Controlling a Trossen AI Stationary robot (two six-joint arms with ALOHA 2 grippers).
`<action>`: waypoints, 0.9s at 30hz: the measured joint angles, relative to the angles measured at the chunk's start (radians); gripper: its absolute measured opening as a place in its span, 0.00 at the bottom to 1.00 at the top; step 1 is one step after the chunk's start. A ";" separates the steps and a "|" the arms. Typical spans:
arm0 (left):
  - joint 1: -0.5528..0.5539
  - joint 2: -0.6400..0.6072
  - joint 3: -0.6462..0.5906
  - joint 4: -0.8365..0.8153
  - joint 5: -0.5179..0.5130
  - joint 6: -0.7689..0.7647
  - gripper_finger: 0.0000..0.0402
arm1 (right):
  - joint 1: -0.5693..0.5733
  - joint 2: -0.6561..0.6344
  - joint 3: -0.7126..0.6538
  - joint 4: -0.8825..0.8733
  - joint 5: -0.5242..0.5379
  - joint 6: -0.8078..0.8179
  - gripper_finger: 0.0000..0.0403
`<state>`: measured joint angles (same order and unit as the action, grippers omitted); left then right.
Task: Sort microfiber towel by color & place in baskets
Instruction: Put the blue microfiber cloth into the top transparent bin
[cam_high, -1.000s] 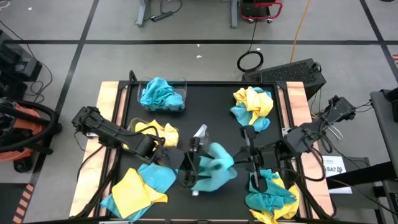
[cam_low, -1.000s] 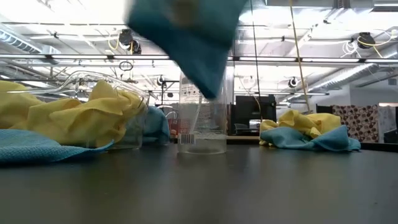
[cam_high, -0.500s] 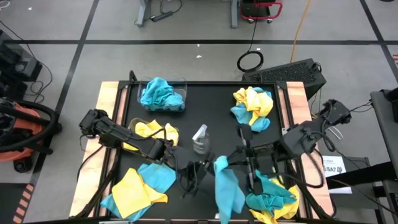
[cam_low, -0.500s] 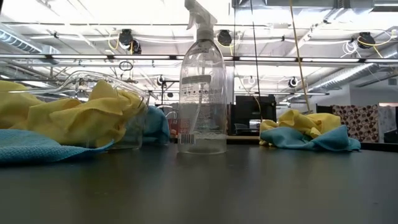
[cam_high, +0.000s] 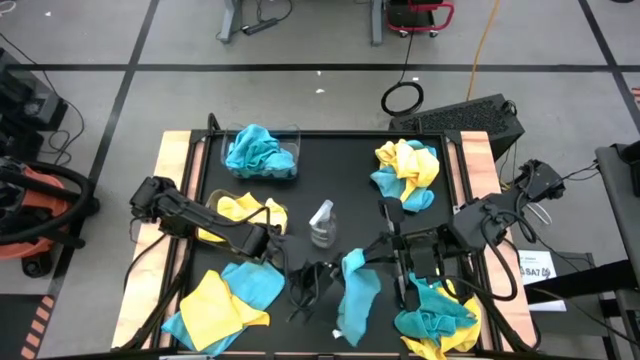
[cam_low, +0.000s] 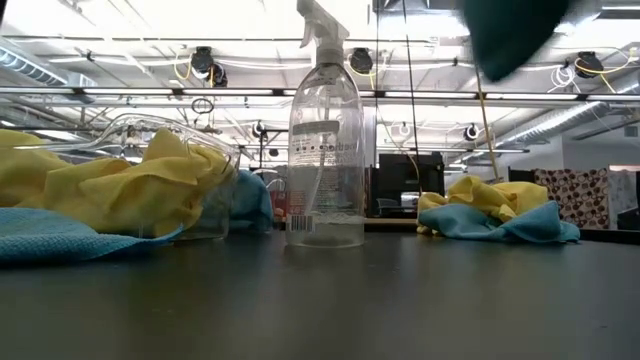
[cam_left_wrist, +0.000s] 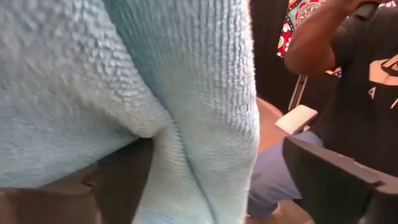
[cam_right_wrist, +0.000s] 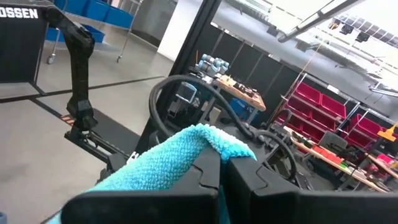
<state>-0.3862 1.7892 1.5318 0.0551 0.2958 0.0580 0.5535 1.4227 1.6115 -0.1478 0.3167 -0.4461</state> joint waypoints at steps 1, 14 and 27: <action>0.000 0.004 0.000 0.000 0.000 0.000 0.94 | -0.002 0.000 0.000 0.000 -0.001 0.000 0.00; 0.028 0.038 0.000 0.136 -0.255 0.014 0.92 | -0.016 0.003 0.000 0.003 -0.005 0.005 0.00; 0.055 0.048 0.000 0.033 -0.339 0.065 0.35 | -0.015 0.003 0.000 0.003 -0.032 0.002 0.00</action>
<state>-0.3316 1.8374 1.5322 0.0880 -0.0433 0.1230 0.5381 1.4254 1.6115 -0.1448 0.2847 -0.4445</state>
